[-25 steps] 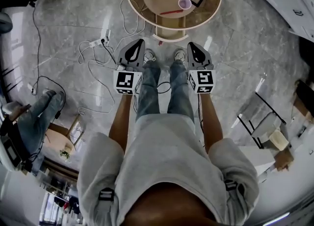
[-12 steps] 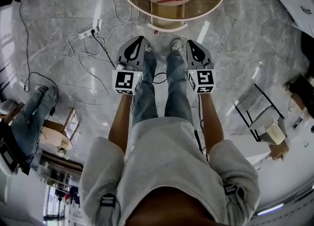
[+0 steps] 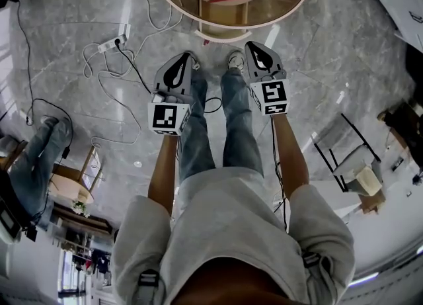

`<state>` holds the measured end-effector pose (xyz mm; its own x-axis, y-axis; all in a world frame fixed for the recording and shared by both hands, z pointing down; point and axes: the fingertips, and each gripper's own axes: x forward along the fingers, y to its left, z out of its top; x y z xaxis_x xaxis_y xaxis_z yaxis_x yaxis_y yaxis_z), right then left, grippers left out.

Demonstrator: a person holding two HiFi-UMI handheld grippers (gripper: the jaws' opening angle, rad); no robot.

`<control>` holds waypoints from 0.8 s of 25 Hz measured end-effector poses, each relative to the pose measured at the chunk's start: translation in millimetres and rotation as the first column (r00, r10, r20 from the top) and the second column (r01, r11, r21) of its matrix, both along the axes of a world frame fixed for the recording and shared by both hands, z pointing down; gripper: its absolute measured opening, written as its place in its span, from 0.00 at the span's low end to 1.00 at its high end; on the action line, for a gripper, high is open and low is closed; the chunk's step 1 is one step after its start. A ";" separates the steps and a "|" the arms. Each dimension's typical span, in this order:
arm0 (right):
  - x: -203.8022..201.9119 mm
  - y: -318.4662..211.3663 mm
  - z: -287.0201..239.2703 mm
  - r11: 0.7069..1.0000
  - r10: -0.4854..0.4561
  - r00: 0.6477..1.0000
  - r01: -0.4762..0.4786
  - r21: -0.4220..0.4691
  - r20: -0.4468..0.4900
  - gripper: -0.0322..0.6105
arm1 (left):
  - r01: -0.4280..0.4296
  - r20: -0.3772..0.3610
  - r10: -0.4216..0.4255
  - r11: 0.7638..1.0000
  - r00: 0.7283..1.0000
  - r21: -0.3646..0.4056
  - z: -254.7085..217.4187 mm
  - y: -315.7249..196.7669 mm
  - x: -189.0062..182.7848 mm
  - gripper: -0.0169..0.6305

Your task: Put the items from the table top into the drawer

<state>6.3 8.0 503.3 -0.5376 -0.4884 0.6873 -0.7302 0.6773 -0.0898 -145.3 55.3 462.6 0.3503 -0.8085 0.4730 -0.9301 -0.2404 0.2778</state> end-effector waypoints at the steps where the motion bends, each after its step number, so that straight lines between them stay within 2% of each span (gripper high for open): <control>1: -4.4 -5.4 4.1 1.000 -0.021 1.000 0.021 0.003 -0.006 0.09 | 0.004 -0.001 -0.004 1.000 1.000 0.001 2.1 0.8 0.0 0.05; 6: -28.0 -27.4 26.6 0.985 -0.168 0.983 0.170 0.026 -0.072 0.09 | 0.022 -0.010 -0.022 1.000 1.000 -0.009 14.5 8.8 1.0 0.05; 10: -42.9 -39.7 50.0 0.941 -0.326 0.932 0.336 0.038 -0.160 0.09 | 0.034 -0.014 -0.034 0.999 0.999 -0.017 21.9 14.8 -0.4 0.05; 13: -50.6 -48.1 69.1 0.891 -0.437 0.864 0.453 0.010 -0.249 0.09 | 0.042 -0.018 -0.043 0.999 0.999 -0.022 25.9 18.4 -3.3 0.05; 17: -61.3 -57.9 89.6 0.801 -0.565 0.738 0.598 -0.031 -0.368 0.09 | 0.051 -0.019 -0.052 0.998 0.998 -0.027 27.1 19.8 -7.4 0.05; 20: -72.5 -65.4 97.6 0.738 -0.627 0.655 0.672 -0.054 -0.422 0.09 | 0.060 -0.021 -0.061 0.998 0.998 -0.023 27.0 17.7 -9.2 0.05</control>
